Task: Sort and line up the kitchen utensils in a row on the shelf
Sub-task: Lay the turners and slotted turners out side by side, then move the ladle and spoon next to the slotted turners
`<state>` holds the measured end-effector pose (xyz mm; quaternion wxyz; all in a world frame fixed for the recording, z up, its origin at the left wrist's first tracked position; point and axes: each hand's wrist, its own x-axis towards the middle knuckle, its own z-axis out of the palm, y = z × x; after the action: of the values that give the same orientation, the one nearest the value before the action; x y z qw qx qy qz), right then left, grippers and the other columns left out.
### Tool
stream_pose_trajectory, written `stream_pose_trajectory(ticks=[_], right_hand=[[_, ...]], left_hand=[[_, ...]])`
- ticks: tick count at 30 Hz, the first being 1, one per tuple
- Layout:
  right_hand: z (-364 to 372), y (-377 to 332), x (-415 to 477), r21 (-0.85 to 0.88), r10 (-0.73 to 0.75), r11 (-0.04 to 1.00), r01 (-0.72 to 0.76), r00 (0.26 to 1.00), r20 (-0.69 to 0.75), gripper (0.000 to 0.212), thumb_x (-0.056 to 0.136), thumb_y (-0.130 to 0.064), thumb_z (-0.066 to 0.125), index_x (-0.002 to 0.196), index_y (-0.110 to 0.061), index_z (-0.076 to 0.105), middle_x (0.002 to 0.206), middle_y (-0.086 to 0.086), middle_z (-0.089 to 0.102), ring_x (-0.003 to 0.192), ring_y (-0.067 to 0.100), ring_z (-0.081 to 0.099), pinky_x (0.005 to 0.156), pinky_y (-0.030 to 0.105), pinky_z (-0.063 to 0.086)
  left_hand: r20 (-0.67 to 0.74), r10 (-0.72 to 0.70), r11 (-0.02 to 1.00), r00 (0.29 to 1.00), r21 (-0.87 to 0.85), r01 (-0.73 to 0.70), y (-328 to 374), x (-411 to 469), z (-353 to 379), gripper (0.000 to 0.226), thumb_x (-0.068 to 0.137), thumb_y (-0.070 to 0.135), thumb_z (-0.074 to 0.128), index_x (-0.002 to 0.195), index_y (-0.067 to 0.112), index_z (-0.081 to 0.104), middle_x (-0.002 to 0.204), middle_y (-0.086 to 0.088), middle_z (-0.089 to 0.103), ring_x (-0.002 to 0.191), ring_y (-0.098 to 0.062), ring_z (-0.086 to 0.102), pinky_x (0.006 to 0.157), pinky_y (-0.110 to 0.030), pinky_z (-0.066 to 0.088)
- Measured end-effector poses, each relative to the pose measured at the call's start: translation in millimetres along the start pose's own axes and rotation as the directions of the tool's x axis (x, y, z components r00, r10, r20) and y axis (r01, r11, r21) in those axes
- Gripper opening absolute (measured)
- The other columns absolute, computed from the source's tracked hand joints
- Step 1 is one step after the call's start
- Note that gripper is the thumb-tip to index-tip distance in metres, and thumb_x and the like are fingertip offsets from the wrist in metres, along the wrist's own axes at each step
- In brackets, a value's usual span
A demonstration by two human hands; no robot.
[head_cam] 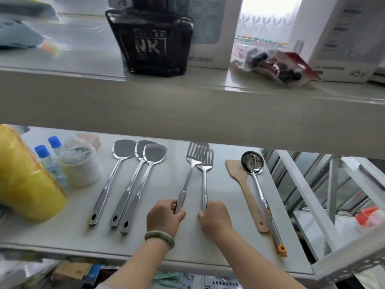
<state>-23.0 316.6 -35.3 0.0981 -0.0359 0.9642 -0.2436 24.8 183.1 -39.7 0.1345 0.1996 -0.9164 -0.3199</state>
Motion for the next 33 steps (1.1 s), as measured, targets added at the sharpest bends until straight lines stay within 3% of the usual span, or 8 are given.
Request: stream_pose_trajectory(ticks=[6,11,18,21,24,29,31,33], right_hand=[[8,-22,4,-0.008,0.026,1.000,-0.026,1.000,-0.014,0.033,0.085,-0.022,0.053,0.105,0.003,0.063,0.110,0.022,0.065,0.104,0.035,0.060,0.087,0.033,0.047],[16,-34,5,0.003,0.023,1.000,-0.023,1.000,-0.016,0.033,0.085,-0.021,0.053,0.104,0.002,0.064,0.108,0.022,0.065,0.102,0.035,0.060,0.086,0.033,0.048],[22,-37,5,-0.003,0.008,1.000,-0.008,1.000,-0.023,0.036,0.088,-0.030,0.053,0.108,-0.001,0.061,0.111,0.021,0.063,0.105,0.034,0.058,0.088,0.033,0.045],[12,-24,1,0.054,0.000,0.999,0.005,0.995,-0.095,0.045,0.092,-0.038,0.049,0.120,-0.003,0.055,0.117,0.019,0.061,0.112,0.031,0.055,0.094,0.033,0.042],[-14,6,2,0.082,-0.003,0.996,0.027,0.960,-0.280,0.042,0.091,-0.028,0.051,0.128,-0.007,0.052,0.115,0.015,0.060,0.110,0.029,0.055,0.094,0.034,0.043],[-68,76,1,0.022,0.195,0.978,-0.209,0.863,-0.466,0.038,0.083,-0.019,0.050,0.116,-0.002,0.059,0.102,0.022,0.061,0.100,0.040,0.054,0.089,0.042,0.043],[-84,98,-6,0.009,0.319,0.940,-0.342,0.868,-0.381,0.040,0.085,-0.024,0.052,0.119,-0.004,0.056,0.113,0.021,0.059,0.108,0.038,0.050,0.093,0.040,0.041],[-93,111,-16,0.021,0.351,0.934,-0.357,0.902,-0.250,0.038,0.087,-0.029,0.051,0.115,-0.004,0.059,0.115,0.018,0.061,0.108,0.034,0.054,0.088,0.037,0.044]], left_hand=[[0.004,-0.122,0.992,0.993,0.044,0.122,-22,11,-8,0.023,0.075,0.037,0.063,0.081,0.017,0.072,0.078,-0.004,0.070,0.067,-0.022,0.057,0.059,-0.025,0.039],[0.036,-0.128,0.988,0.991,0.095,0.124,-28,18,-10,0.026,0.076,0.036,0.063,0.091,0.015,0.070,0.091,-0.007,0.070,0.084,-0.027,0.064,0.072,-0.029,0.048],[0.138,-0.101,0.978,0.985,0.195,0.073,-24,23,-10,0.040,0.082,0.038,0.057,0.114,0.014,0.058,0.112,-0.009,0.056,0.104,-0.027,0.056,0.090,-0.034,0.045],[0.079,-0.018,0.989,0.997,0.151,0.006,-16,19,-10,0.050,0.083,0.038,0.059,0.127,0.016,0.050,0.119,-0.008,0.049,0.111,-0.026,0.051,0.098,-0.032,0.041],[0.072,0.099,0.995,0.993,0.026,-0.101,9,13,-4,0.044,0.083,0.029,0.061,0.124,0.015,0.053,0.117,-0.007,0.053,0.109,-0.024,0.054,0.099,-0.030,0.041],[0.281,0.182,0.970,0.942,-0.207,-0.126,59,-10,26,0.037,0.084,0.024,0.062,0.119,0.015,0.056,0.104,0.001,0.057,0.085,-0.010,0.056,0.089,-0.027,0.051],[0.409,0.185,0.964,0.894,-0.250,-0.086,78,-26,42,0.036,0.085,0.028,0.062,0.119,0.017,0.057,0.096,0.006,0.058,0.081,-0.007,0.056,0.084,-0.020,0.049],[0.541,0.168,0.966,0.824,-0.256,-0.029,96,-43,58,0.035,0.086,0.032,0.060,0.118,0.019,0.058,0.097,0.006,0.064,0.083,-0.009,0.059,0.083,-0.018,0.048]])
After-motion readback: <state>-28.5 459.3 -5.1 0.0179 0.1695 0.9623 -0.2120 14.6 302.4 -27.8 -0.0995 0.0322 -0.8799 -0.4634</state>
